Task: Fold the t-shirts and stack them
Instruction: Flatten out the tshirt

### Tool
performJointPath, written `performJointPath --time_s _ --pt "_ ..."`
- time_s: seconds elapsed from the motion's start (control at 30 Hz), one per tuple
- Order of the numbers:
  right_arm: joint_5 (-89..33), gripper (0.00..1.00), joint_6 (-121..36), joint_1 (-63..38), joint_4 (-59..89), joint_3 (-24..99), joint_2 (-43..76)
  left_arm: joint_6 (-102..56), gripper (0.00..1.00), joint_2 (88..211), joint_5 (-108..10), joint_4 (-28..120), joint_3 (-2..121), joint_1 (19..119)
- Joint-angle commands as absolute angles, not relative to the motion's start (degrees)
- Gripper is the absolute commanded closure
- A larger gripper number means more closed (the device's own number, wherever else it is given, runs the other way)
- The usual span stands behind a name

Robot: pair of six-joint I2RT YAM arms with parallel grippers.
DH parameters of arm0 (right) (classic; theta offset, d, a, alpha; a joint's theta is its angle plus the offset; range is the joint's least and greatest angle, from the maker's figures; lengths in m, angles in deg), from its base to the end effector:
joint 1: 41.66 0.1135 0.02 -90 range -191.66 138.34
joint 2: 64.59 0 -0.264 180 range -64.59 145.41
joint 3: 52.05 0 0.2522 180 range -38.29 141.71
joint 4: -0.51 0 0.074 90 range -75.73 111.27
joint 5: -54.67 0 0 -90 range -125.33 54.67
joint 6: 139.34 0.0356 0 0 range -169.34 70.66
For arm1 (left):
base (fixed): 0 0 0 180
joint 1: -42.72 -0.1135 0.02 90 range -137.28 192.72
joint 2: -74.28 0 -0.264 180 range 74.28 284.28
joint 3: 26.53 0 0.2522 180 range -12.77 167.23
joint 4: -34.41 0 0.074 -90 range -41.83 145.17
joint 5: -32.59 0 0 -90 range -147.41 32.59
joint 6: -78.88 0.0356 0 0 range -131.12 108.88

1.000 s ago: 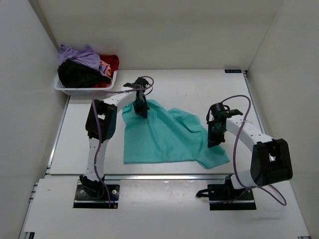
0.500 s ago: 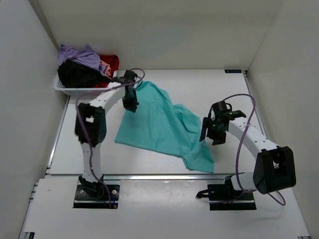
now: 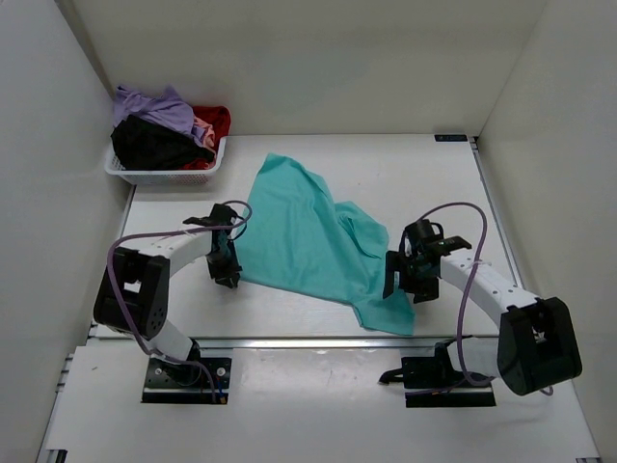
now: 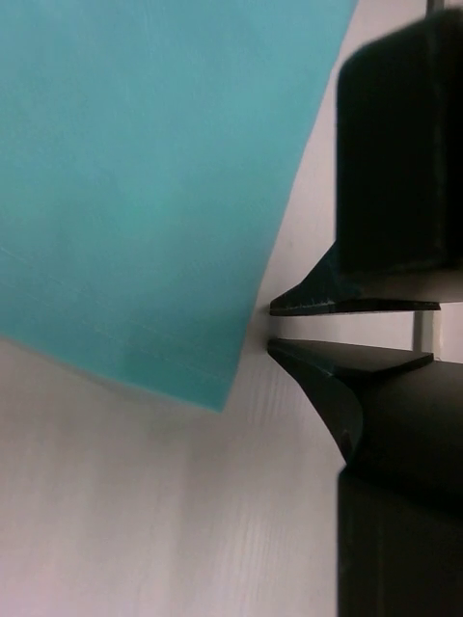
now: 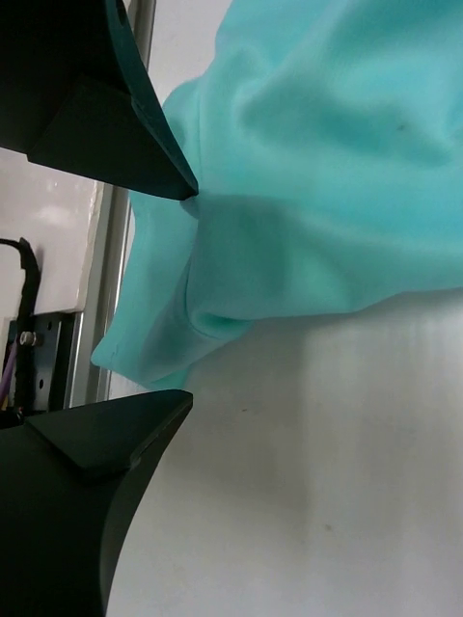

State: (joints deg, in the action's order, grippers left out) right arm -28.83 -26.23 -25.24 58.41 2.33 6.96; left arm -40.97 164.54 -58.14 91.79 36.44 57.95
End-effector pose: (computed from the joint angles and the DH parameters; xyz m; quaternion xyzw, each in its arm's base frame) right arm 0.1961 0.0620 0.1838 0.0504 0.9887 0.0968 0.1031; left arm 0.2467 -0.0667 0.1527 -0.1274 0.9907 -0.0119 0.0454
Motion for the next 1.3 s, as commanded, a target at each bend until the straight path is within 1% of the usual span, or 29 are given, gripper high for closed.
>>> performJointPath --time_s 0.0,0.07,0.17,0.23,0.27,0.4,0.47,0.5,0.53,0.57,0.6,0.67,0.73,0.87,0.9,0.93,1.03,1.07,1.1,1.17,1.23,1.27 --pt "-31.2 0.20 -25.1 -25.3 57.1 0.0 3.7 -44.4 0.71 160.9 -61.4 84.7 36.4 58.8" --pt "-30.3 0.18 -24.9 -26.5 56.9 -0.9 2.0 -45.1 0.69 160.7 -61.5 84.4 37.0 58.8" --pt "-30.0 0.18 -25.1 -27.6 56.8 -2.5 0.5 -46.6 0.68 159.8 -60.7 85.9 37.9 58.0" --pt "-30.0 0.18 -25.0 -27.2 57.2 -2.8 0.2 -47.3 0.64 159.2 -61.6 87.1 37.9 58.3" --pt "-30.1 0.18 -25.2 -27.6 56.6 -2.4 0.3 -47.7 0.63 158.3 -62.2 87.4 37.7 58.5" --pt "-29.4 0.18 -25.5 -27.9 56.3 -2.4 0.4 -50.2 0.66 157.4 -63.5 89.3 37.2 57.7" --pt "-29.4 0.18 -25.2 -28.1 56.3 -2.4 0.4 -50.6 0.61 156.1 -63.0 88.3 36.0 56.9" --pt "-29.3 0.18 -24.9 -28.3 56.4 -2.6 0.2 -50.8 0.44 155.1 -62.9 87.4 35.7 56.2" --pt "-29.4 0.18 -25.3 -28.7 56.5 -2.4 0.3 -50.8 0.35 153.8 -62.8 85.7 35.3 55.8" --pt "-29.4 0.18 -25.3 -28.6 56.5 -2.3 0.2 -50.8 0.19 153.4 -62.4 84.7 35.0 54.6" --pt "-29.4 0.18 -25.2 -28.3 56.5 -2.4 0.6 -50.6 0.13 153.6 -62.1 84.5 34.8 54.8" --pt "-29.7 0.16 -25.1 -28.6 57.0 -2.4 -0.2 -50.1 0.13 155.0 -61.6 83.8 34.7 54.1" --pt "-29.2 0.16 -24.7 -29.1 57.3 -2.3 0.3 -49.7 0.15 157.1 -62.1 83.5 34.2 54.5" --pt "-30.0 0.15 -23.4 -28.4 58.2 -2.1 0.5 -50.3 0.23 160.2 -61.5 80.9 31.9 55.5" --pt "-30.3 0.16 -22.5 -27.5 58.7 -1.9 0.6 -50.9 0.24 160.7 -61.3 79.9 31.7 55.7" --pt "-31.5 0.16 -21.1 -27.2 59.7 -1.5 1.2 -51.0 0.28 161.4 -61.3 79.6 31.4 56.0" --pt "-33.3 0.15 -18.5 -23.7 61.6 -0.2 4.6 -51.5 0.33 162.8 -60.5 78.1 30.3 57.1" --pt "-33.6 0.15 -18.1 -22.2 62.3 -0.2 6.0 -51.7 0.38 163.3 -60.7 77.8 30.2 57.2" --pt "-33.3 0.14 -16.9 -20.1 62.2 0.1 7.3 -51.0 0.47 163.6 -60.1 77.3 30.1 57.7" --pt "-33.8 0.15 -15.6 -18.1 61.8 0.0 9.4 -51.2 0.56 163.9 -59.7 77.0 29.9 57.7" --pt "-33.2 0.15 -14.0 -16.8 61.1 -0.7 10.7 -50.9 0.61 163.6 -58.6 76.0 29.9 57.7" --pt "-32.1 0.14 -14.2 -16.8 60.2 -1.4 11.5 -50.7 0.72 163.4 -57.8 76.0 29.9 57.6"
